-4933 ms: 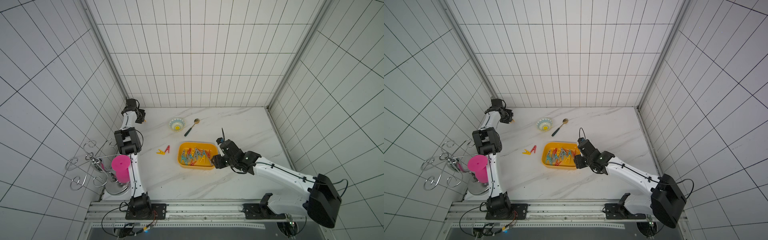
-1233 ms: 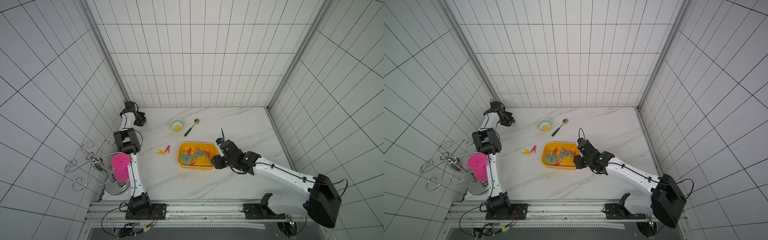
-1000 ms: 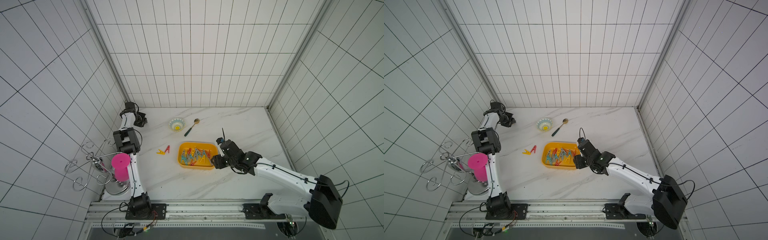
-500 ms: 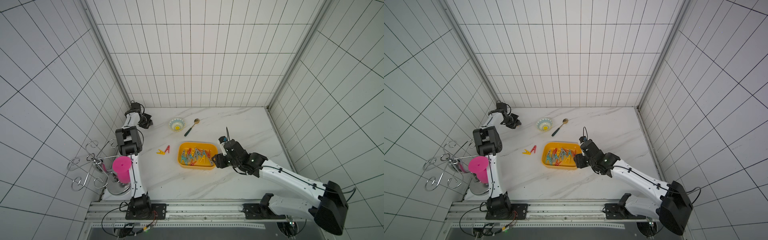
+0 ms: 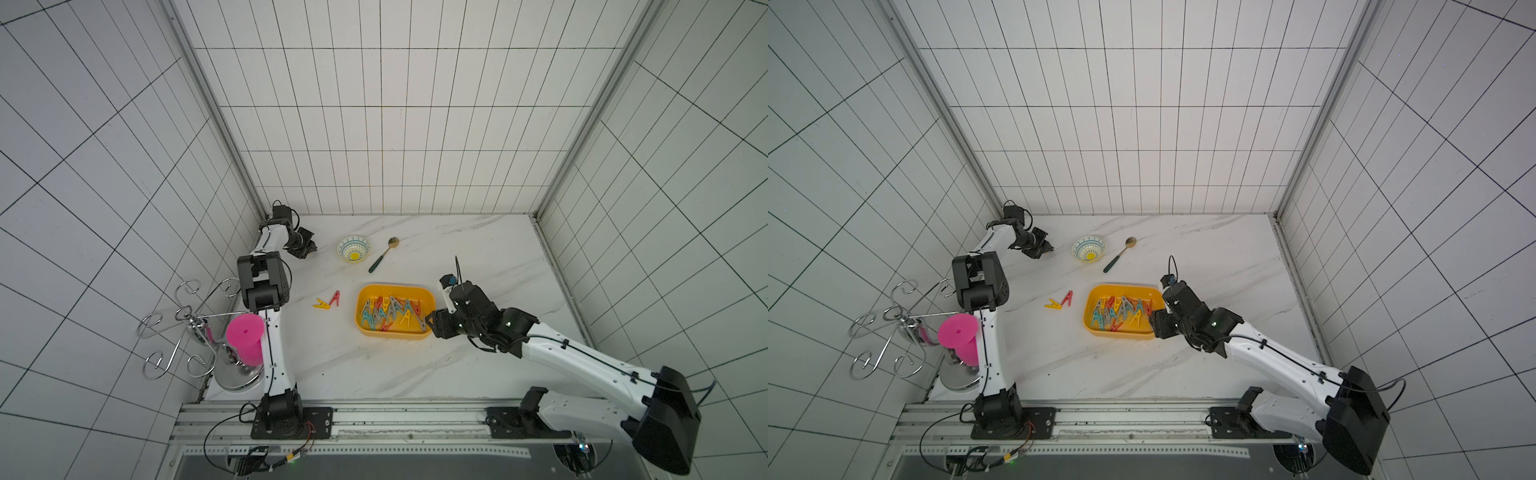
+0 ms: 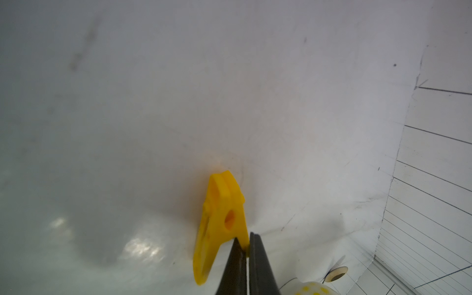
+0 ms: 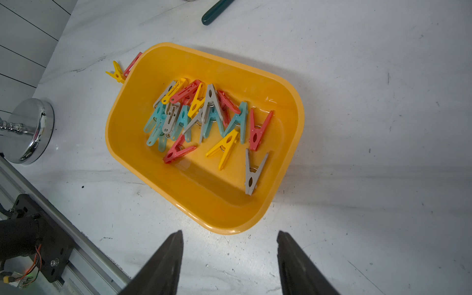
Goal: Put the clothespins into the storage box
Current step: Pick up the clothespin from the center of the board.
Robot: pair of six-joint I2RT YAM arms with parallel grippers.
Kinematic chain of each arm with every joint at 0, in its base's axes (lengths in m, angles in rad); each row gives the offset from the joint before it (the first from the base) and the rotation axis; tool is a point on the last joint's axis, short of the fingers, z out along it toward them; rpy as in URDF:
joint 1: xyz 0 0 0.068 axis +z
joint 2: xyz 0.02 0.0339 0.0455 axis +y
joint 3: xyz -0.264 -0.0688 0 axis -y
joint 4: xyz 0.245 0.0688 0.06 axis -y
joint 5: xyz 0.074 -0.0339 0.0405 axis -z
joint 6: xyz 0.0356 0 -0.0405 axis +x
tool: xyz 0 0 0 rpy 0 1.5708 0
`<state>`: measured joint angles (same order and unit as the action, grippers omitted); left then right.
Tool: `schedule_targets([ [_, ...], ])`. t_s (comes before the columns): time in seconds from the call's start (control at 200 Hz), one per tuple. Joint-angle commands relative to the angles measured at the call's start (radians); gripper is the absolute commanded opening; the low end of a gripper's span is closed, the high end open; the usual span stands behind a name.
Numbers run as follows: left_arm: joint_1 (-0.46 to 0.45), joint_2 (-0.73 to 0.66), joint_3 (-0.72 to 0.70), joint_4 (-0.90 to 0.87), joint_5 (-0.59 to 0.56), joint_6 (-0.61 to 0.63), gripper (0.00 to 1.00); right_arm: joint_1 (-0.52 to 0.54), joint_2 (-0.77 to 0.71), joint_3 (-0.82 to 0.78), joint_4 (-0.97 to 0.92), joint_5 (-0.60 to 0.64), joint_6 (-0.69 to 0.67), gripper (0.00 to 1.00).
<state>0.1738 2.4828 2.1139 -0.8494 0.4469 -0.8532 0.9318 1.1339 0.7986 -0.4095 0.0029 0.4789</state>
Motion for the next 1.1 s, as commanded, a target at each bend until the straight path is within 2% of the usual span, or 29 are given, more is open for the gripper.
schedule_targets([
  [0.0,-0.021,0.001,0.052,-0.042,0.021,0.065,0.06,0.012,-0.012,-0.023,-0.014,0.021,0.009,0.62],
  [1.094,-0.132,-0.156,-0.06,-0.063,-0.022,0.173,0.06,0.063,-0.052,0.002,-0.074,0.077,0.026,0.62],
])
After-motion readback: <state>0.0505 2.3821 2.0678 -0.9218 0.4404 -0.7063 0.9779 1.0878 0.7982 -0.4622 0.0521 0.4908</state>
